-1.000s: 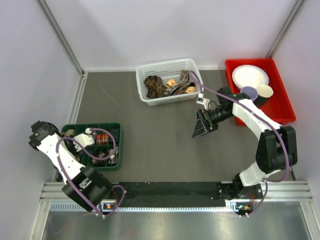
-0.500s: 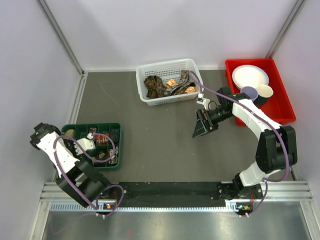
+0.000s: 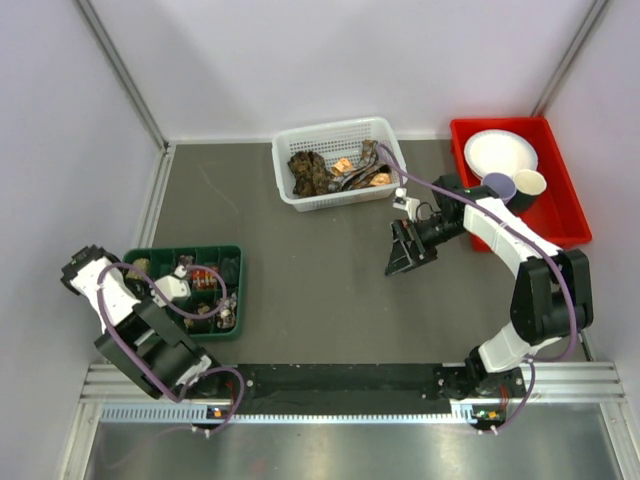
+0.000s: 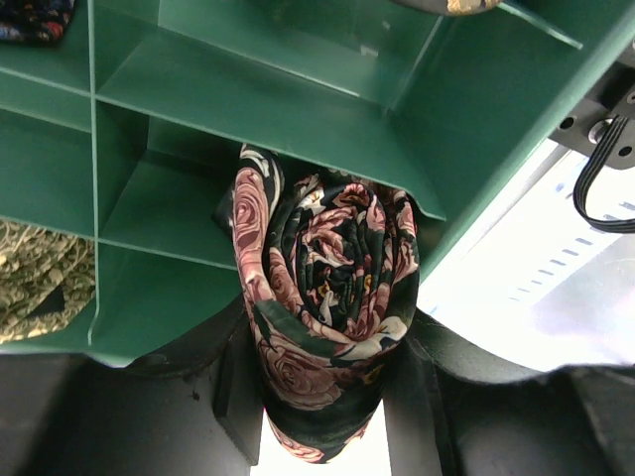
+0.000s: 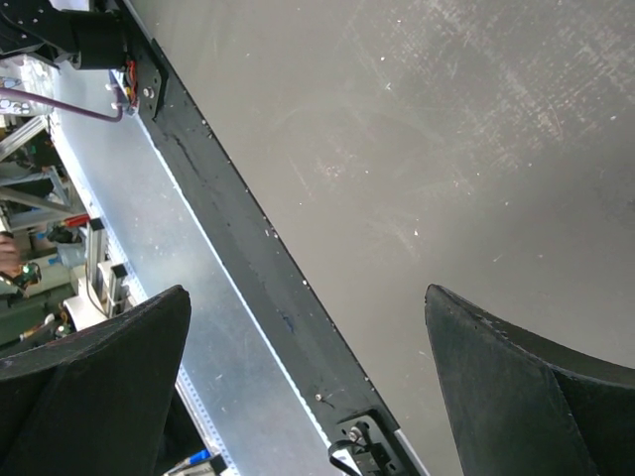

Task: Roll the ties
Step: Place the tie in the storage box.

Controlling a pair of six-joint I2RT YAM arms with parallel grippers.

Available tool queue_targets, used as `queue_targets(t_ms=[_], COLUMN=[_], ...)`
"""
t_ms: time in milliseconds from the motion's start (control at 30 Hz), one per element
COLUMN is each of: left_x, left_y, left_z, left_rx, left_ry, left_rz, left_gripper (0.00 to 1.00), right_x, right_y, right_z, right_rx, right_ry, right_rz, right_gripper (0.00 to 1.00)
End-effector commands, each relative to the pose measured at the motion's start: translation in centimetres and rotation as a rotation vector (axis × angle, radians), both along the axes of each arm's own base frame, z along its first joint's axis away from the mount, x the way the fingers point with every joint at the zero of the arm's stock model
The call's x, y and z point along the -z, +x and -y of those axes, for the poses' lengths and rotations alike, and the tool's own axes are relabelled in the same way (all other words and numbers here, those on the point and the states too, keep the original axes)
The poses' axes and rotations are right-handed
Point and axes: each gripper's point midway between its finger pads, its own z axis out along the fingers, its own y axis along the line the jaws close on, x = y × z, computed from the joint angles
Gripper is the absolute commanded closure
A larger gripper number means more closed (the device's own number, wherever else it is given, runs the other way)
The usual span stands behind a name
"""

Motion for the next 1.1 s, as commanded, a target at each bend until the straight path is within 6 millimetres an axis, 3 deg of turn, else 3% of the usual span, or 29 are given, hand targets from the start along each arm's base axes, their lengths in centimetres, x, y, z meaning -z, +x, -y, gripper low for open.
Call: queue_targets(t_ms=[0, 600, 833, 867, 967, 1067], left_x=[1.3, 5.7, 6.9, 6.8, 6.2, 4.9], left_y=[0.0, 2.6, 3.1, 3.1, 3.2, 3.5], left_z=[2.9, 2.5, 2.2, 2.2, 2.5, 2.9], left_rx=[0.385, 0.402, 0.405, 0.407, 0.409, 0.405], left_ry=[-0.171, -0.189, -0.215, -0.217, -0.235, -0.254], left_rz=[-0.004, 0.072, 0.058, 0.055, 0.059, 0.081], left_gripper=[1.00, 0.98, 0.78, 0.69, 0.60, 0.31], right_x=[0.1, 1.0, 1.1, 1.1, 1.0, 0.9], right_y=[0.4, 0.5, 0.6, 0.6, 0.6, 0.6], right_z=[-0.5, 0.0, 0.0, 0.0, 0.0, 0.0], right_rx=[-0.016, -0.012, -0.010, -0.011, -0.011, -0.012], right_ry=[0.004, -0.035, -0.043, -0.043, -0.042, -0.041], right_rz=[0.031, 0.017, 0.016, 0.015, 0.018, 0.025], right_gripper=[0.01, 0.01, 0.01, 0.01, 0.01, 0.01])
